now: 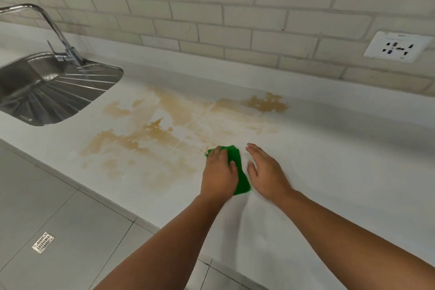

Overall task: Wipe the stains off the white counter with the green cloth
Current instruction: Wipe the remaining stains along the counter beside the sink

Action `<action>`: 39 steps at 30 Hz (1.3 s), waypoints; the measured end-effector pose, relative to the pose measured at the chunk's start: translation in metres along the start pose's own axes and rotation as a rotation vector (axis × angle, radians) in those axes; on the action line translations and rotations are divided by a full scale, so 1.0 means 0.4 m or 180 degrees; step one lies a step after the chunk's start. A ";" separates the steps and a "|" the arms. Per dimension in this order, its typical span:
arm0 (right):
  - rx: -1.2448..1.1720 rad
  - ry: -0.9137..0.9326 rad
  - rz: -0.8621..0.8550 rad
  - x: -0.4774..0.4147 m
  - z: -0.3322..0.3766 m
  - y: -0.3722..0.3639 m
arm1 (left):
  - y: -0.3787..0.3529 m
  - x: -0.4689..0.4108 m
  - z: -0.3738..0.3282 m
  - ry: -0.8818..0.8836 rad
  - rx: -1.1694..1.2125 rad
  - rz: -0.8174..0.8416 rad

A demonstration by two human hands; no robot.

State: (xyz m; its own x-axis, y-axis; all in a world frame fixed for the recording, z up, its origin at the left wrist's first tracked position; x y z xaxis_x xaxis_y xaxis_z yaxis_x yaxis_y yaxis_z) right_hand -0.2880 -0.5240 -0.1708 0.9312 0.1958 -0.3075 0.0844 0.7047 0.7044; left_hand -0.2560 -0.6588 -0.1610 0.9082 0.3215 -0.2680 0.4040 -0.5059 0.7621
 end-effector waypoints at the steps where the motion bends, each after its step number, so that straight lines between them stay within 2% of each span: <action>1: 0.0130 0.0025 -0.0006 0.007 -0.015 0.012 | -0.036 -0.005 -0.002 0.0241 -0.0078 0.0142; 3: 0.0384 0.0104 0.0010 0.018 -0.036 0.026 | -0.092 -0.001 0.002 0.0462 -0.0361 0.0276; 8: 0.0876 0.0222 -0.0021 0.020 -0.059 0.039 | -0.135 0.011 0.019 0.0188 -0.0848 0.0181; 15: 0.1028 0.0178 0.0065 0.033 -0.024 -0.014 | -0.102 -0.016 0.063 -0.0938 -0.0795 0.0641; 17: 0.1113 0.0154 0.0156 0.041 -0.008 -0.040 | -0.077 -0.030 0.100 -0.1092 -0.0782 0.0674; 25: 0.1473 -0.0105 0.0424 0.077 0.054 -0.133 | 0.066 -0.118 0.320 -0.0996 -0.0939 0.0637; 33: 0.1697 -0.0264 0.0384 0.125 0.095 -0.150 | 0.224 -0.221 0.572 -0.0736 -0.1157 0.0472; 39: 0.1613 -0.0376 0.0321 0.172 0.123 -0.142 | 0.239 -0.240 0.597 -0.0632 -0.1317 0.0438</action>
State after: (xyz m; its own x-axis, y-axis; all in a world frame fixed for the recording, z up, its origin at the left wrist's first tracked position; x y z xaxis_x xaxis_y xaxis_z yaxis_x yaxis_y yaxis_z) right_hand -0.2112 -0.5841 -0.2006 0.9746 0.1470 -0.1687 0.1260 0.2627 0.9566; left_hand -0.2784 -0.9292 -0.2030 0.9698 0.0944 -0.2250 0.2378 -0.1589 0.9582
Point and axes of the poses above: each hand's wrist, its own x-axis away from the middle knuckle, its own y-axis out of the back of the hand, z = x × y, the point moved 9 cm from there along -x, towards the middle knuckle, and after that the axes turned 14 degrees about -z, right-handed, at the moved point
